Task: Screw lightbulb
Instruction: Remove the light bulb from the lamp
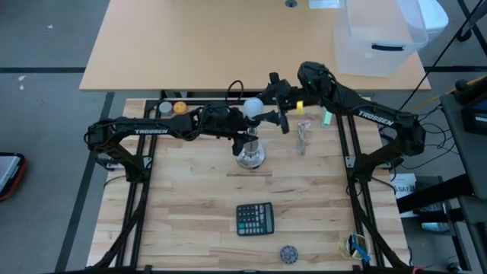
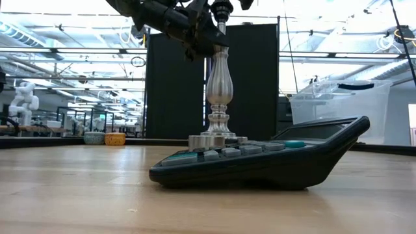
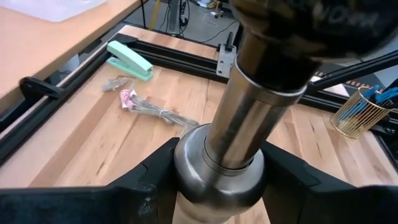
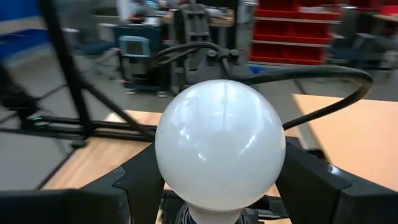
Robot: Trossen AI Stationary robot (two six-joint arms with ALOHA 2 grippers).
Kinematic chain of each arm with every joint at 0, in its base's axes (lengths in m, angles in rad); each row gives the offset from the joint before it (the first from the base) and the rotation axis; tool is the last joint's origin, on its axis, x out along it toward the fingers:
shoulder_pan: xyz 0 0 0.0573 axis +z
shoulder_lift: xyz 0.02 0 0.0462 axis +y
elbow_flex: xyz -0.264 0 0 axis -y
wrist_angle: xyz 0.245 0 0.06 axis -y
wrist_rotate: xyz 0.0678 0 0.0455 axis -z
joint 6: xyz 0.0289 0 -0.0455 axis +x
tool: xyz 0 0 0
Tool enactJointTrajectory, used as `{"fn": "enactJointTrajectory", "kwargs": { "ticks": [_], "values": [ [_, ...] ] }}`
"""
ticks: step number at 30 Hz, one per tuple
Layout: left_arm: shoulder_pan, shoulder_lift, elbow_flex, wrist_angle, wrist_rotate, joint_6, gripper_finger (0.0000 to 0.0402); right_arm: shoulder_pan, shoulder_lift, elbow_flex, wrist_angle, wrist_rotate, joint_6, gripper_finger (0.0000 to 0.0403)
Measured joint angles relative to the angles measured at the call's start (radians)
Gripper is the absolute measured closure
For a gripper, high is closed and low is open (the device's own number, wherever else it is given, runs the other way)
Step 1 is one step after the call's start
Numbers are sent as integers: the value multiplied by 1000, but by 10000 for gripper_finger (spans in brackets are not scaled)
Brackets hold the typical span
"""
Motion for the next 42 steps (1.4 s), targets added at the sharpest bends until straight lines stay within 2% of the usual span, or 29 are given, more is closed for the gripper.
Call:
{"fn": "enactJointTrajectory", "kwargs": {
  "ticks": [5,10,13,20,27,33,38,42],
  "values": [
    [-1,1,0,7,1,-23,226,-95,19,0,13,-211,-14,149],
    [0,1,0,10,9,-40,226,-150,54,0,74,-346,18,149],
    [1,1,-1,9,25,-42,226,-155,73,0,110,-387,36,149],
    [1,-1,-2,3,39,-47,226,-151,91,0,156,-393,89,143],
    [0,-2,-2,1,53,-54,226,-138,78,0,165,-321,124,91],
    [0,-2,-2,-2,53,-41,226,-127,74,4,266,-310,189,55],
    [2,-2,-2,-2,53,-38,226,-127,74,76,261,-284,198,47],
    [1,-2,-2,-6,52,-19,226,-127,75,184,229,-283,191,47]
  ]
}}
